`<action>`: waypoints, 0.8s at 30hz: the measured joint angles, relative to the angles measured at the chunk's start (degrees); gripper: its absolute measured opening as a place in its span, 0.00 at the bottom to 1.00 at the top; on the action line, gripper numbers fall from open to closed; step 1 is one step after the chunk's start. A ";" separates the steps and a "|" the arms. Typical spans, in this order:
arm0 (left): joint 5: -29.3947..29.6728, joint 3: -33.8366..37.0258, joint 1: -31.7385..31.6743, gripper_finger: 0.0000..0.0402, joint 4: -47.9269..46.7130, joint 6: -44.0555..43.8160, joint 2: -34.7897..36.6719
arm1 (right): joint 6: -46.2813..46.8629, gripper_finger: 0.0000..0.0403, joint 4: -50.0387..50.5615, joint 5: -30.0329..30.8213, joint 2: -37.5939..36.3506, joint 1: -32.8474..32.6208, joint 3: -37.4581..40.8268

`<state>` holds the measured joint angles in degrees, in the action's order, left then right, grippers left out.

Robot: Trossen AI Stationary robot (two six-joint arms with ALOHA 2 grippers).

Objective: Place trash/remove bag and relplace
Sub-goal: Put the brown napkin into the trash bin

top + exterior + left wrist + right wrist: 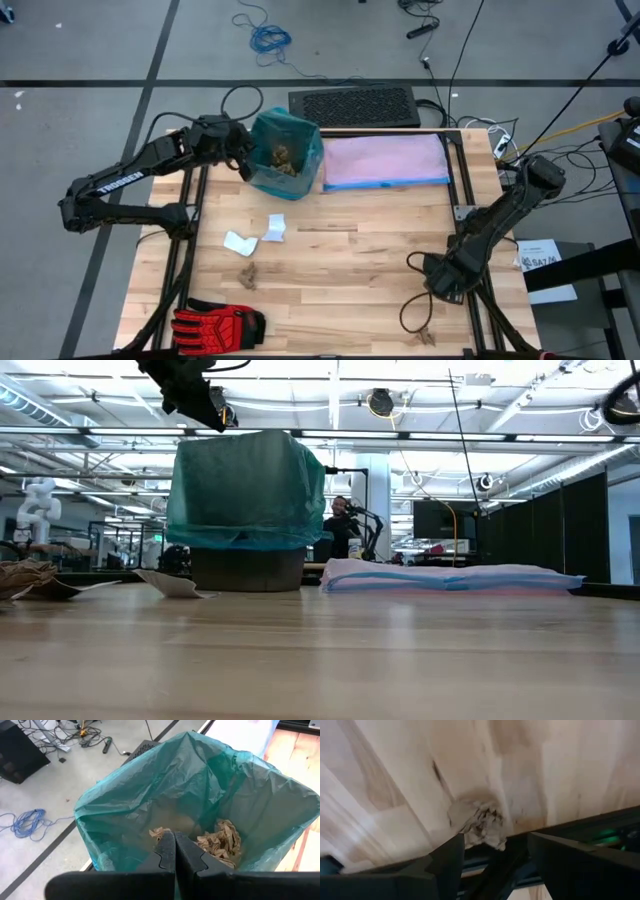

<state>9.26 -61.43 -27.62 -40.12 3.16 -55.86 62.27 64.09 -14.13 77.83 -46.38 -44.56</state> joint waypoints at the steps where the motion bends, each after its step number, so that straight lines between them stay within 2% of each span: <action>1: 0.00 0.00 0.00 0.00 0.00 0.04 0.00 | 0.04 0.53 -0.46 -0.19 0.90 -0.64 0.00; 8: 0.00 0.00 0.00 0.00 0.09 0.11 0.00 | 0.89 0.52 -6.82 -1.15 6.51 -2.95 1.38; 11: 0.00 0.00 0.02 0.00 0.09 0.11 0.00 | 1.73 0.49 -11.32 -1.24 8.37 -2.93 3.82; 15: -0.01 0.00 0.02 0.00 -0.02 0.08 0.00 | 1.57 0.34 -14.24 -1.82 9.75 -2.65 4.88; 19: -0.02 0.02 0.02 0.00 -0.07 0.06 0.00 | 0.82 0.08 -14.64 -1.28 9.35 -0.73 3.47; 21: -0.02 0.02 0.00 0.00 0.05 0.06 0.00 | -0.24 0.03 -15.42 -0.01 8.64 1.06 1.55; 24: 0.00 0.02 0.00 0.00 0.22 0.06 0.00 | -2.99 0.03 -15.05 4.96 8.09 3.68 -1.83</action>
<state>9.26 -61.41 -27.62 -39.90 3.22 -55.86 59.28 49.03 -9.18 85.92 -42.70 -46.38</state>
